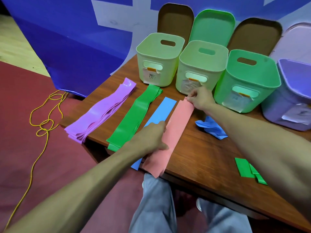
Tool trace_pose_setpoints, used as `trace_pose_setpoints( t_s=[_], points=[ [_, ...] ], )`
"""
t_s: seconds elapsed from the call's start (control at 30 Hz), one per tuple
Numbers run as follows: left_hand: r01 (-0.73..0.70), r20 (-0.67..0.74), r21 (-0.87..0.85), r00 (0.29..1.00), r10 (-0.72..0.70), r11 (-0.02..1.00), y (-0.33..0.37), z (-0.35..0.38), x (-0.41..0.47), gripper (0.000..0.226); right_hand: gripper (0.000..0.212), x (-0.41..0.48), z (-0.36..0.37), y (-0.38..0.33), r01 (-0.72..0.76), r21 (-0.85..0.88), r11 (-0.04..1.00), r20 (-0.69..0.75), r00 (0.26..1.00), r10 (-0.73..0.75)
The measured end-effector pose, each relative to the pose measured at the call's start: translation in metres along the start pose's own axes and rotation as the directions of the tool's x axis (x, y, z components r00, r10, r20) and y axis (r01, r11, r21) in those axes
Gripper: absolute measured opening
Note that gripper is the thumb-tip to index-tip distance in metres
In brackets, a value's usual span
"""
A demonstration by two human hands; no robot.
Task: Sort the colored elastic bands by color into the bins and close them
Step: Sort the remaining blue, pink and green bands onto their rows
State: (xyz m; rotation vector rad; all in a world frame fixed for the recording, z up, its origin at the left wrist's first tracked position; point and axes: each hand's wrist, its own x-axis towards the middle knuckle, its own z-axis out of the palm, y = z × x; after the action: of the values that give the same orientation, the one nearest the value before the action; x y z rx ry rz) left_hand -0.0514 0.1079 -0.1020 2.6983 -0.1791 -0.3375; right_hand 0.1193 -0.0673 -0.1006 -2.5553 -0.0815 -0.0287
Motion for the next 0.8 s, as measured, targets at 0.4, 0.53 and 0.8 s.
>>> trace_pose_setpoints(
  t_s=[0.4,0.53,0.8],
  points=[
    [-0.179,-0.035,0.245,0.98,0.193,0.953,0.027,-0.008,0.002,0.05,0.019,-0.032,-0.041,0.015,0.113,-0.089,0.99,-0.041,0.992,-0.117],
    [-0.186,-0.098,0.097,0.976,0.196,0.978,0.046,-0.002,0.012,0.039,0.022,-0.071,-0.083,0.037,0.176,-0.1,0.979,-0.082,0.979,-0.184],
    [-0.248,-0.24,0.139,0.931,0.275,0.959,0.078,0.019,0.053,0.045,0.02,-0.148,-0.096,0.141,0.001,-0.072,0.997,-0.186,0.982,-0.015]
  ],
)
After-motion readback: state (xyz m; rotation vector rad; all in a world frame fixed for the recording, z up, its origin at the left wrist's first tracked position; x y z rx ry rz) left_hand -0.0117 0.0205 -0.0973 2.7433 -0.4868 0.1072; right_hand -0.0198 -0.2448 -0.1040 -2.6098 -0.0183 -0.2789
